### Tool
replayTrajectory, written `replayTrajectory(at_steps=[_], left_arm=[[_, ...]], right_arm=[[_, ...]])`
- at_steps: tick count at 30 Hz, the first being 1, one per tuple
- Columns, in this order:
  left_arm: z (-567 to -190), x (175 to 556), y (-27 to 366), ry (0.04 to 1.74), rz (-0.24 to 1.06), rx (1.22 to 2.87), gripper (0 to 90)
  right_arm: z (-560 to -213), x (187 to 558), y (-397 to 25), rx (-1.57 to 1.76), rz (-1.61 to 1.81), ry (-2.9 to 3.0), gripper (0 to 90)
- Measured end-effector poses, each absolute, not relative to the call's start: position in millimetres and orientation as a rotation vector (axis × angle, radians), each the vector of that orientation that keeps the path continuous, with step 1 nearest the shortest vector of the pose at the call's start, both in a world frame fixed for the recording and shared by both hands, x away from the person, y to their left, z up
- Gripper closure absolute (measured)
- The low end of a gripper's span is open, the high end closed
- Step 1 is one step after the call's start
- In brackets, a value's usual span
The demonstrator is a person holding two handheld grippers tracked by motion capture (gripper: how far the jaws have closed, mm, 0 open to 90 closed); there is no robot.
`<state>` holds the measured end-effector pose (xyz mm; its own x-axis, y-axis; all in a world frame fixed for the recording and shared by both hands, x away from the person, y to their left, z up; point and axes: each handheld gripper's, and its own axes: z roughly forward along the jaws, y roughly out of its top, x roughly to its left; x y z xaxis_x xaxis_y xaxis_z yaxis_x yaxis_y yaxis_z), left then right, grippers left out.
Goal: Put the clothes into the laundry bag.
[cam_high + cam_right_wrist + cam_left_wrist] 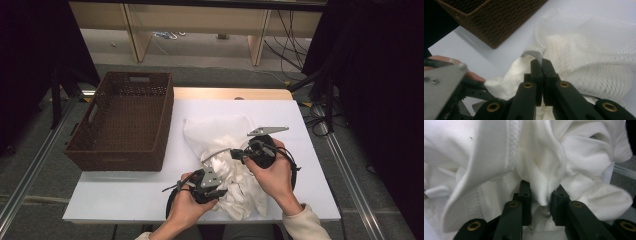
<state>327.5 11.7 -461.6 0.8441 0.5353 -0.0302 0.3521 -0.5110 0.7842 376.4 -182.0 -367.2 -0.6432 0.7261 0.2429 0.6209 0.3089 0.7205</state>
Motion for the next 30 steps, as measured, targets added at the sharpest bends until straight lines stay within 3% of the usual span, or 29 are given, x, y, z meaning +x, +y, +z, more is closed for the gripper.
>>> replayTrajectory(at_steps=[10,15,22,30], left_arm=[[-416.8,326.5,12.7,0.661,0.348,1.966,77.0],[-397.6,333.1,9.3,0.635,0.406,1.982,77.2],[-415.1,356.5,-1.4,0.623,0.433,2.066,77.1],[-435.2,381.5,-11.0,0.699,0.448,2.022,76.5]], right_arm=[[-361.3,371.7,-180.5,1.175,1.262,2.444,90.0],[-359.8,369.2,-178.0,1.151,1.314,2.473,90.0],[-364.0,373.2,-180.0,1.172,1.332,2.506,90.0],[-364.7,374.2,-180.8,1.209,1.297,2.502,90.0]])
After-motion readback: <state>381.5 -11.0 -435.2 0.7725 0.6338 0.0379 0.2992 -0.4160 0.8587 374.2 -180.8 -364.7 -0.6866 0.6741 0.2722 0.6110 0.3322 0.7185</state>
